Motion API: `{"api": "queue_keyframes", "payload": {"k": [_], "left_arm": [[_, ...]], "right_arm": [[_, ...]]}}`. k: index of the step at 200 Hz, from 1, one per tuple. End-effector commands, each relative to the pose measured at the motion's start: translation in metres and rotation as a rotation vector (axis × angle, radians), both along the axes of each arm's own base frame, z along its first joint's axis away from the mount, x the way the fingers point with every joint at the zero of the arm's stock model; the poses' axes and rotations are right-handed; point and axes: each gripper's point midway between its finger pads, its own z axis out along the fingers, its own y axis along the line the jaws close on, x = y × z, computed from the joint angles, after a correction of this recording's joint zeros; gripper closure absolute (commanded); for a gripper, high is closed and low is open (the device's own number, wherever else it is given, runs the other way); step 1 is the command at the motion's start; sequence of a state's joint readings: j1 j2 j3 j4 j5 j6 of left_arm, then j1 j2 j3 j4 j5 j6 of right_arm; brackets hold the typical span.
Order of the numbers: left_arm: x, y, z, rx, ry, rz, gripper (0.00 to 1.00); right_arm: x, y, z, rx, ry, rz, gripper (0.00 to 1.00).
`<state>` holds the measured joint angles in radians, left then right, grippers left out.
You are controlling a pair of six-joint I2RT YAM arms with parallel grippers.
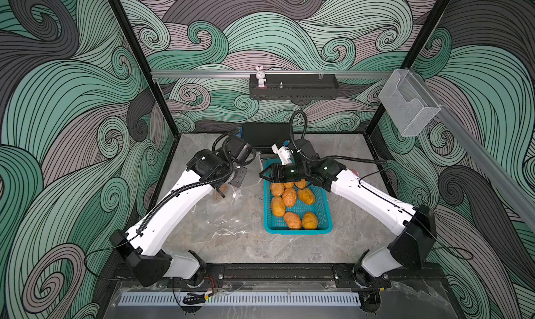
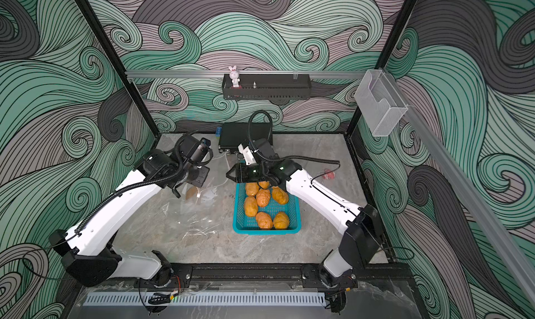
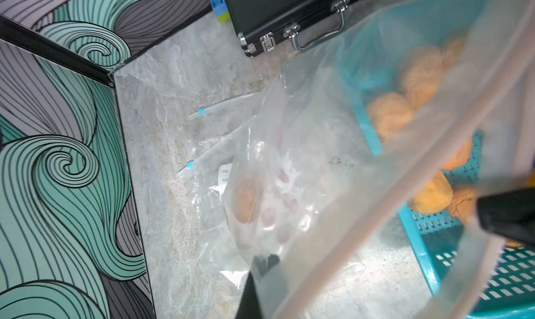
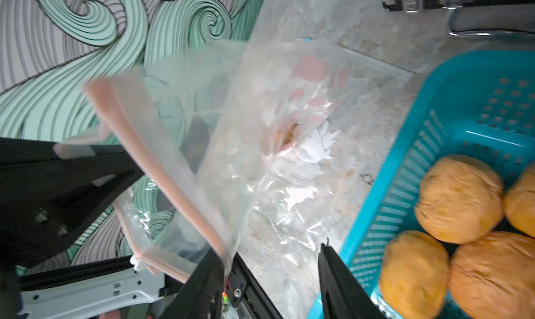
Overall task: Put the potatoes into a zipper bag and zip it
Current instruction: Adjust the zipper food storage bag at the center of the board.
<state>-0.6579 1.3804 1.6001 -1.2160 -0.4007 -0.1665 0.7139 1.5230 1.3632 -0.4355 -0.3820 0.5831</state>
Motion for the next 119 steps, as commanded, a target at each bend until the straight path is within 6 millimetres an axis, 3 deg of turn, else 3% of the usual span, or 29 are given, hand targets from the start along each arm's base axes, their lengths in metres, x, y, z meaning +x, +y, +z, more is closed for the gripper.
{"api": "queue_keyframes", "payload": {"k": [1,33,75,119], "left_arm": [[0.012,-0.016,0.01,-0.085,-0.061,-0.025,1.0],[0.014,-0.026,0.004,-0.122,-0.047,-0.041,1.0],[0.011,-0.033,-0.003,-0.164,-0.021,-0.069,1.0],[0.008,-0.034,-0.008,-0.203,-0.014,-0.077,1.0]], "right_arm": [[0.006,-0.033,0.028,0.066,-0.056,-0.059,0.41],[0.005,-0.079,0.013,0.033,-0.069,-0.155,0.35],[0.008,-0.133,-0.067,-0.309,-0.037,-0.257,0.35],[0.016,-0.163,-0.134,-0.641,0.05,-0.234,0.34]]}}
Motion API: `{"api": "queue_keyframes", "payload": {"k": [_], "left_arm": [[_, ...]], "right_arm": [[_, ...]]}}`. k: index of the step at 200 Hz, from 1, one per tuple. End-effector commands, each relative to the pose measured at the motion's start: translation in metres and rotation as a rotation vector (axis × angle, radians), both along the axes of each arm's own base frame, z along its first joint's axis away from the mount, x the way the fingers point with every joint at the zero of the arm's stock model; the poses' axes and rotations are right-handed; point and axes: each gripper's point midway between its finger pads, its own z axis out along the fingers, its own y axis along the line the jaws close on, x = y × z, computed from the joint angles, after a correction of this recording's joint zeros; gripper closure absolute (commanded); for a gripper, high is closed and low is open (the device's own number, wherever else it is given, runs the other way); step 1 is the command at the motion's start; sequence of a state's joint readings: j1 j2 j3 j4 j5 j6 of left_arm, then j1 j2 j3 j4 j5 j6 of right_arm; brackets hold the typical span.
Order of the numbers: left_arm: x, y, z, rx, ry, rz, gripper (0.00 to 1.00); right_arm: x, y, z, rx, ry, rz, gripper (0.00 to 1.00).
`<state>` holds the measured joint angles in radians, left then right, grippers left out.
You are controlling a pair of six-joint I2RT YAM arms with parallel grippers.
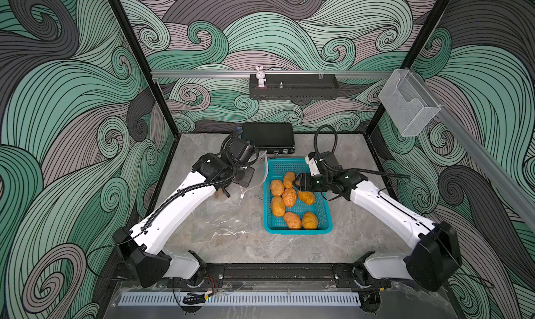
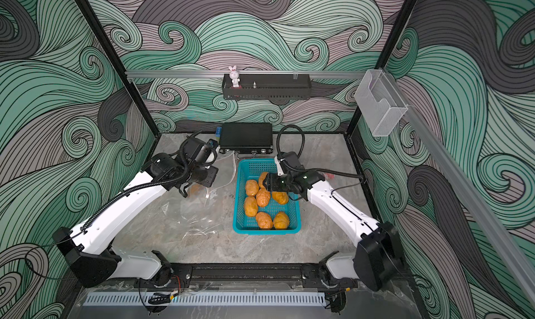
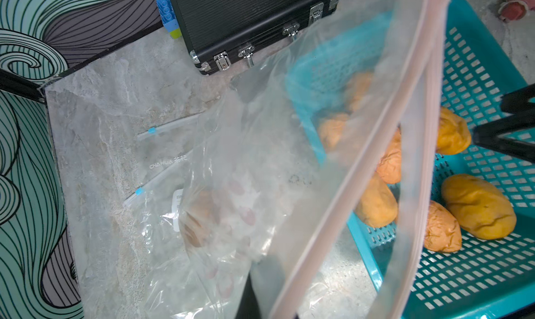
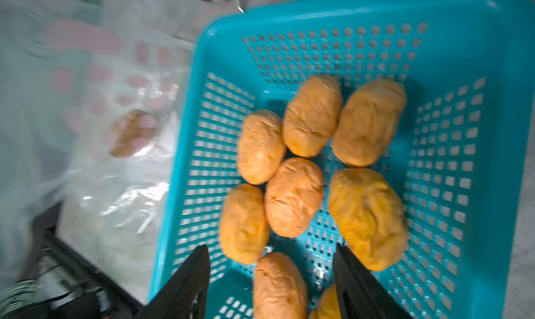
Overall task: Put the potatoes into a zipper bag and zip it
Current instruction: Adjust the zipper food storage bag at the center of the board, then pick up the potato from the basket.
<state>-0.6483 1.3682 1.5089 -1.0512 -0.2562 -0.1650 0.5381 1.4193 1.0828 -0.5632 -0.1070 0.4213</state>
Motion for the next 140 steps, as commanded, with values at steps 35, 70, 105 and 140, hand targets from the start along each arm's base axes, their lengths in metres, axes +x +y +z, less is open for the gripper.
{"api": "queue_keyframes", "payload": {"k": [35,70,105,140], "left_arm": [[-0.001,-0.001,0.001,-0.074,0.002,-0.006,1.0],[-0.002,0.0,-0.002,-0.086,0.004,-0.011,1.0],[-0.003,-0.001,-0.006,-0.088,0.017,-0.013,1.0],[-0.004,0.001,-0.008,-0.089,0.016,-0.012,1.0]], "right_arm": [[0.012,-0.051,-0.057,-0.416,0.085,-0.013,0.32],[0.02,-0.046,-0.068,-0.48,0.072,0.009,0.31],[0.022,-0.033,-0.087,-0.534,0.106,0.068,0.3],[0.022,-0.032,-0.104,-0.579,0.141,0.088,0.28]]}}
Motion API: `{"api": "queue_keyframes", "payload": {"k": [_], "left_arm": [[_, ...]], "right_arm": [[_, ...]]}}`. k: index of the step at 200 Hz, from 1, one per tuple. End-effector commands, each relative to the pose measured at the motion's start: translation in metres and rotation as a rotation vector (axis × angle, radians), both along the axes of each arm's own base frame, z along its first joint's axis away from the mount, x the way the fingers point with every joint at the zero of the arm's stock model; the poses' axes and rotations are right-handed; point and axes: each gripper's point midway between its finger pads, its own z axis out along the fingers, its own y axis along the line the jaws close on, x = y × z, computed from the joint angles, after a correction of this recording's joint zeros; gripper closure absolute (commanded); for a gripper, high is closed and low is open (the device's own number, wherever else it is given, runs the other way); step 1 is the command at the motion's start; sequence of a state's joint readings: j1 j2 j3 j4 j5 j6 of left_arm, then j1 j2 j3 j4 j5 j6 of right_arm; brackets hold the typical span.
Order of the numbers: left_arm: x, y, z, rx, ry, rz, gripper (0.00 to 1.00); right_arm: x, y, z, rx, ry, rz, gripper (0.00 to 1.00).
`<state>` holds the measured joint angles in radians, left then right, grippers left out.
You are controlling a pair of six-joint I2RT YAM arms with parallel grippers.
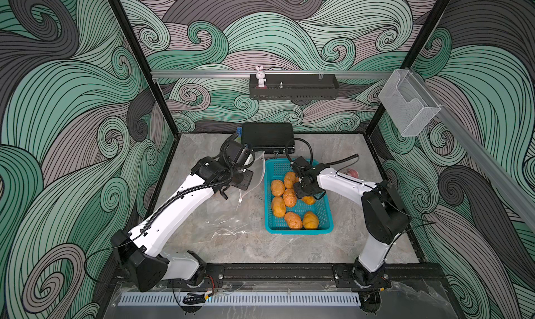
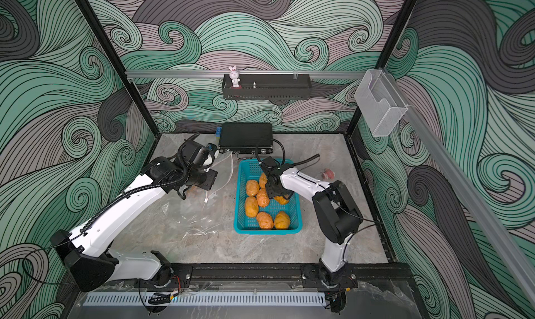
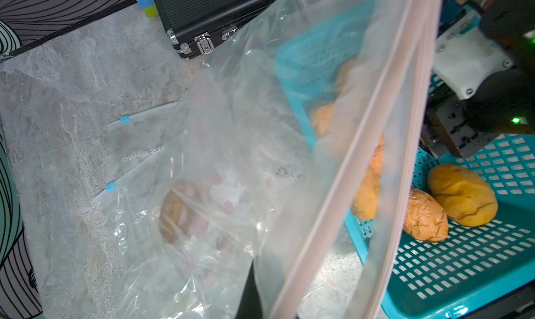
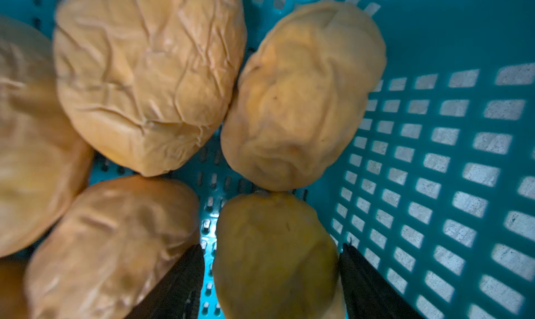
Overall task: Put the potatoes into a zipper bag and zip it
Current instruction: Pick up the potato from the basket.
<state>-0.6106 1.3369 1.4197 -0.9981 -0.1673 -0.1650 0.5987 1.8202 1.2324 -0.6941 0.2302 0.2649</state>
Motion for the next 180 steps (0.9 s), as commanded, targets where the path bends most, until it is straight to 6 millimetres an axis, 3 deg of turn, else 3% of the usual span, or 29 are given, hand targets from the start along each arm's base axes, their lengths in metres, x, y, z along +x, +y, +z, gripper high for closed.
{"api": "queue_keyframes", "payload": {"k": [1,31,48,64,90,131,180], "left_arm": [[0.0,0.001,0.011,-0.032,-0.031,0.001,1.0],[0.001,0.0,0.008,-0.038,-0.021,-0.004,1.0],[0.001,0.0,0.009,-0.041,-0.021,-0.003,1.0],[0.001,0.0,0.008,-0.041,-0.022,-0.003,1.0],[0.0,0.001,0.008,-0.045,-0.021,-0.001,1.0],[0.0,0.0,0.007,-0.05,-0.015,-0.002,1.0],[-0.001,-0.004,0.008,-0.079,-0.003,-0.012,1.0]], "right_arm": [[-0.002,-0.005,-0.005,-0.056,0.018,0.013,0.28],[-0.009,-0.003,-0.018,-0.051,0.064,0.013,0.29],[-0.012,-0.001,-0.02,-0.032,0.072,0.009,0.34],[-0.012,0.001,-0.014,-0.005,0.06,-0.001,0.43],[-0.012,0.008,0.006,0.064,0.023,-0.003,0.48],[-0.015,0.023,0.073,0.249,-0.108,0.015,0.5],[-0.026,0.085,0.207,0.864,-0.31,0.058,0.55]]}}
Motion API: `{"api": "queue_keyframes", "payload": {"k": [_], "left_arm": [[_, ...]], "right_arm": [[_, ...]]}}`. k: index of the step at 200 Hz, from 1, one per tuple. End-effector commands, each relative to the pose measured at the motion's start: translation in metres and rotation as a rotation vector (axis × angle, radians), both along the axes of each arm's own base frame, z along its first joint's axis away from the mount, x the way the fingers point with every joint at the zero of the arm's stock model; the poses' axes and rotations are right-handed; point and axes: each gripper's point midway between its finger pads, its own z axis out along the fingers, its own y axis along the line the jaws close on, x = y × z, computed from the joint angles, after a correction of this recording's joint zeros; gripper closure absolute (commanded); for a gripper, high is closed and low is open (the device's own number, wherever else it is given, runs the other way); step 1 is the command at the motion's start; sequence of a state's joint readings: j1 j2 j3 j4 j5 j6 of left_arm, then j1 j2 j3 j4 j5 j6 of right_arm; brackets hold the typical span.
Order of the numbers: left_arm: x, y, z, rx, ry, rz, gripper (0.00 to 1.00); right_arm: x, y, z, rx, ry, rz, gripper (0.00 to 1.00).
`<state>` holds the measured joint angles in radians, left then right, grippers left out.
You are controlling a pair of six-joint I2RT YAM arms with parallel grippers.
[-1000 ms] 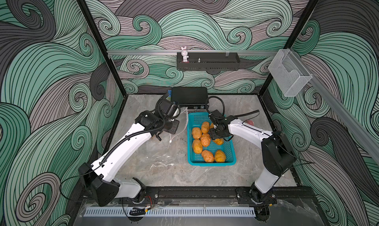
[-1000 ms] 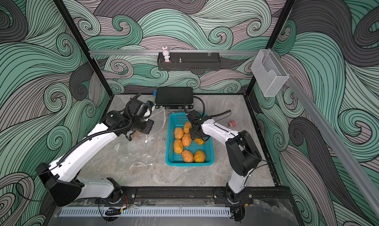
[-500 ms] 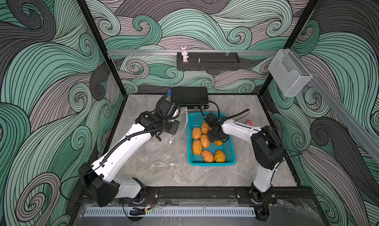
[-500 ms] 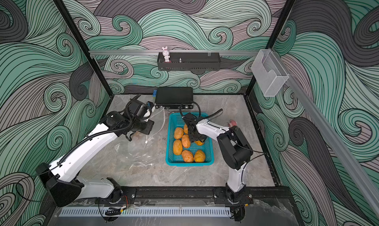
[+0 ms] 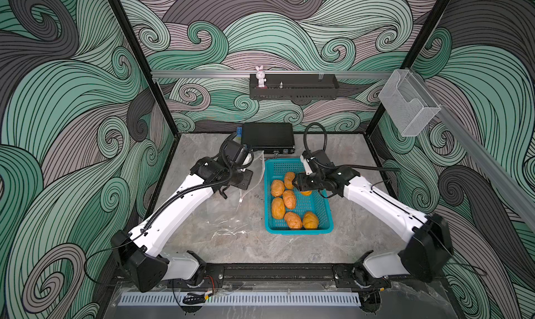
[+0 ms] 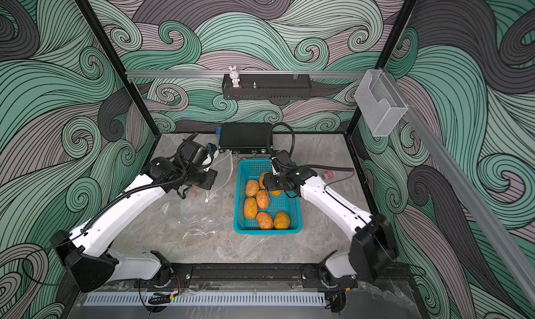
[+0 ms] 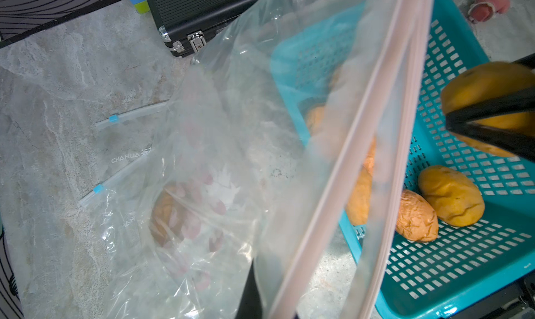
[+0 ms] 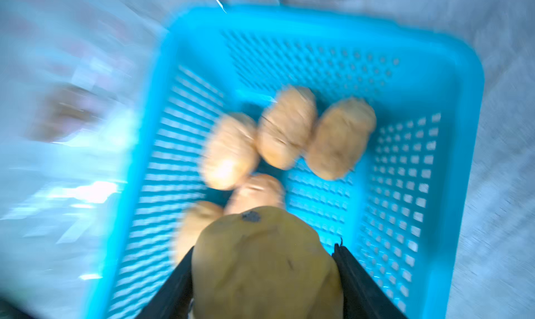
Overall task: Put the potatoes into a zipper bag and zip it
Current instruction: Pick up the potato from the basket.
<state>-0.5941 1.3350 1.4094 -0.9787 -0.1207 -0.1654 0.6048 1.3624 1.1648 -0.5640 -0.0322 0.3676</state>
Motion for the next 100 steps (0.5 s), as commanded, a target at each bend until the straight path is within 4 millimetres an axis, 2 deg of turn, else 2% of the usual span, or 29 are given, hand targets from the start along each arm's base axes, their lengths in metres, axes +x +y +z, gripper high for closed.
{"api": "queue_keyframes", "payload": {"k": [1,19,39,68,100], "left_arm": [[-0.001,-0.001,0.01,-0.042,-0.015,-0.003,1.0],[-0.002,-0.002,0.011,-0.054,-0.015,-0.004,1.0],[-0.002,-0.004,0.013,-0.08,-0.009,-0.006,1.0],[-0.003,-0.008,0.017,-0.118,0.002,-0.01,1.0],[-0.003,-0.012,0.019,-0.14,0.01,-0.016,1.0]], "right_arm": [[-0.006,0.043,0.06,0.343,-0.054,0.062,0.55],[-0.007,0.066,0.099,0.529,-0.09,0.087,0.53],[-0.01,0.09,0.127,0.67,-0.13,0.122,0.52],[-0.007,0.119,0.136,0.756,-0.133,0.137,0.52],[-0.004,0.136,0.14,0.832,-0.109,0.143,0.53]]}}
